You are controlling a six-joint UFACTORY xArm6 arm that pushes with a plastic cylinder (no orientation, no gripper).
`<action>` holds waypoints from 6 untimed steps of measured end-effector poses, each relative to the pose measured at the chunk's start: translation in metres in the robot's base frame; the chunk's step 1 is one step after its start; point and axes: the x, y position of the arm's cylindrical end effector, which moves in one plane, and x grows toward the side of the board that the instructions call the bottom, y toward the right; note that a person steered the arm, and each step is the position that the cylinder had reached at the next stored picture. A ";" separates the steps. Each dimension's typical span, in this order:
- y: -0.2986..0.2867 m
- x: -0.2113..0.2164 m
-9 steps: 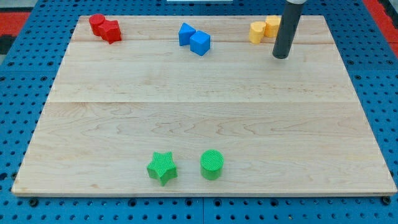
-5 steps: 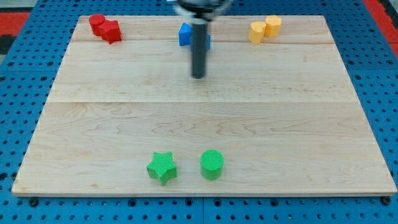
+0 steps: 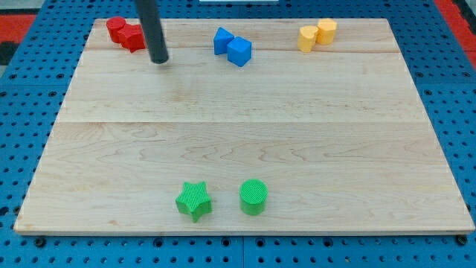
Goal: Push the blue triangle into the blue cube
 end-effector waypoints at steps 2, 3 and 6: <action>0.042 -0.084; 0.074 -0.079; 0.128 -0.043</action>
